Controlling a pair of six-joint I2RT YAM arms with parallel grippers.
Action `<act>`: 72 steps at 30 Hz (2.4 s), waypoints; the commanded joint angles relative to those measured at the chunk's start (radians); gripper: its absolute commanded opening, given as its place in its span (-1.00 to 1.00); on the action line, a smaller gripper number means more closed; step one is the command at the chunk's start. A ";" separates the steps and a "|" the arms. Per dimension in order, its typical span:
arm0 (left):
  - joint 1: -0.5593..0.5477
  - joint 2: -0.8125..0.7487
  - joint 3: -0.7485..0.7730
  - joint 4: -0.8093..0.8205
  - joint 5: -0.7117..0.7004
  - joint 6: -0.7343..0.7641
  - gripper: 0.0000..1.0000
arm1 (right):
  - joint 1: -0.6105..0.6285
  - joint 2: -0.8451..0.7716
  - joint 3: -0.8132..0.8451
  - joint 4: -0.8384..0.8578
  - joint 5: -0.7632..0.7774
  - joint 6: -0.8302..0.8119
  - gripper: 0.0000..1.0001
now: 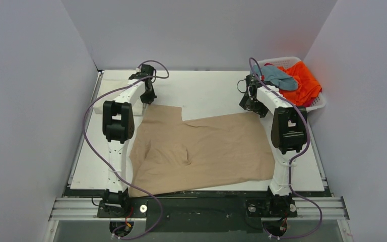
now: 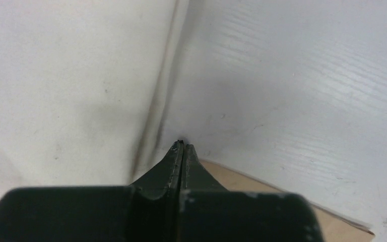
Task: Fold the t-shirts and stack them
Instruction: Grab the side of the flattened tshirt furthest away from the robot with both arms
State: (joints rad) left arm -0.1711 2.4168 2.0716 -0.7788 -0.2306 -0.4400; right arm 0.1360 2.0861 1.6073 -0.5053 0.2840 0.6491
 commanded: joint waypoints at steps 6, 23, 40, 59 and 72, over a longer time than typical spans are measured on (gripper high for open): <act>-0.011 -0.135 -0.215 0.161 0.187 0.069 -1.00 | -0.025 0.007 0.033 -0.029 0.030 0.085 0.66; -0.013 -0.442 -0.521 0.388 0.297 0.025 -1.00 | -0.002 0.118 0.084 -0.044 0.053 0.252 0.52; -0.018 -0.586 -0.668 0.439 0.275 -0.014 -1.00 | 0.029 0.135 0.157 -0.220 0.147 0.242 -0.08; -0.021 -0.648 -0.707 0.446 0.271 -0.036 -1.00 | 0.059 0.094 0.076 -0.233 0.066 0.304 -0.04; -0.022 -0.710 -0.737 0.449 0.270 -0.033 -1.00 | 0.062 0.079 0.044 -0.194 0.064 0.323 -0.91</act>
State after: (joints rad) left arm -0.1898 1.7706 1.3327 -0.3698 0.0494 -0.4683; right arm 0.1917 2.1841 1.6646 -0.6468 0.3466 0.9581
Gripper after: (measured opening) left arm 0.015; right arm 0.143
